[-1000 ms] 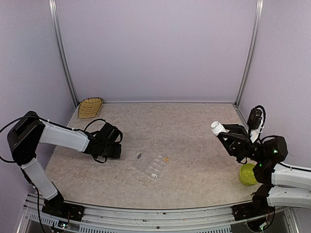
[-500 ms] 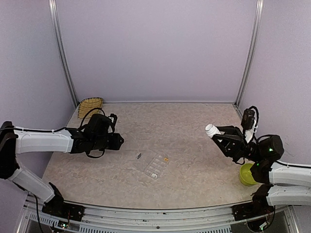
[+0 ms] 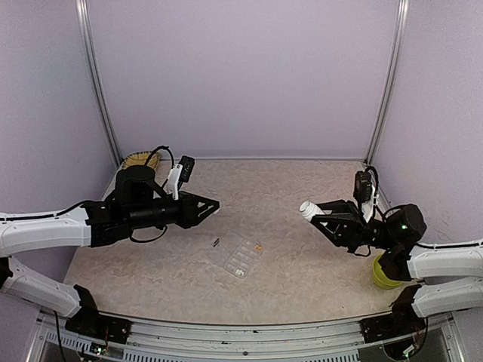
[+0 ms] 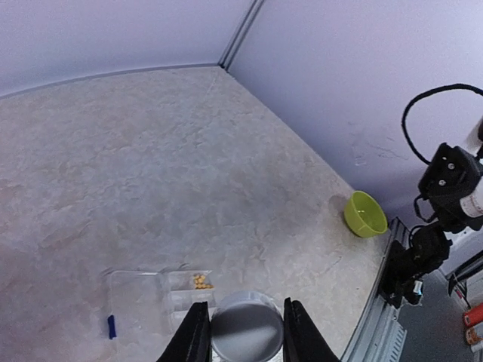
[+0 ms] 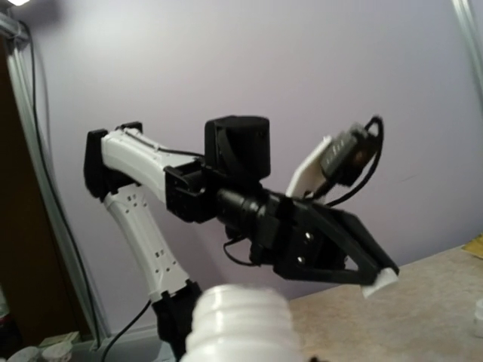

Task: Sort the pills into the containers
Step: Pick up the lid of the pill bottle from the center of the board, then close the lid of the pill bottle.

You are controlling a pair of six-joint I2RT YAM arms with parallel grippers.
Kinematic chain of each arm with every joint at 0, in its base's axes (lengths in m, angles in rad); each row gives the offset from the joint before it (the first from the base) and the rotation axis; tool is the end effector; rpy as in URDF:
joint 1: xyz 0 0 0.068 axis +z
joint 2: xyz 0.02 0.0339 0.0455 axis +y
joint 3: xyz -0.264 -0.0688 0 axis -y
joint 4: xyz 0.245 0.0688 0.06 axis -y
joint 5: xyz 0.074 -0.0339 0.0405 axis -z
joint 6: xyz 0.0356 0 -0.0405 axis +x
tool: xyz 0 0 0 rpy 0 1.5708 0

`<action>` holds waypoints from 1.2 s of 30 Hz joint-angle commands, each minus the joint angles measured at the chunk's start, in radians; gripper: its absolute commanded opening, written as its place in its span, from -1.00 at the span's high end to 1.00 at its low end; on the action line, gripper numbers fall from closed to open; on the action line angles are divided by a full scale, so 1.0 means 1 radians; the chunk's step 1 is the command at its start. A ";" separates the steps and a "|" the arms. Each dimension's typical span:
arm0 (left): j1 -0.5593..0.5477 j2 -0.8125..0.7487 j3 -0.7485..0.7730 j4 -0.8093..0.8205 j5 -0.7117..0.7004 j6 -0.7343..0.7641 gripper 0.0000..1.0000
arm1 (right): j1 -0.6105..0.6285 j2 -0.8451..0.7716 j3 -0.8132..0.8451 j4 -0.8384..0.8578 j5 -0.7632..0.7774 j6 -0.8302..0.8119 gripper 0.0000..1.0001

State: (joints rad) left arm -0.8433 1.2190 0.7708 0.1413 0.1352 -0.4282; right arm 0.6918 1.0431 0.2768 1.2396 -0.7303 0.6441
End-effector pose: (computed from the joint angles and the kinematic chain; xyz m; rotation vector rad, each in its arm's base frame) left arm 0.1826 -0.2123 0.2762 0.5086 1.9345 -0.9773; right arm 0.1348 0.1425 0.2607 -0.7613 1.1552 1.5405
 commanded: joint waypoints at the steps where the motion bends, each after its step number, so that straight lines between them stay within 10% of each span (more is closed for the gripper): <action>1: -0.039 -0.019 -0.003 0.129 0.119 0.005 0.55 | 0.048 0.041 0.054 0.020 0.001 -0.036 0.73; 36: -0.226 0.178 0.149 0.461 0.259 -0.165 0.53 | 0.226 0.160 0.172 -0.104 0.150 -0.243 0.73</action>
State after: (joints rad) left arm -1.0527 1.3781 0.8864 0.5648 0.3725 -0.5842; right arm 0.9047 1.1965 0.4198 1.1408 -0.5964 0.4194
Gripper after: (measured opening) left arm 0.275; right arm 0.320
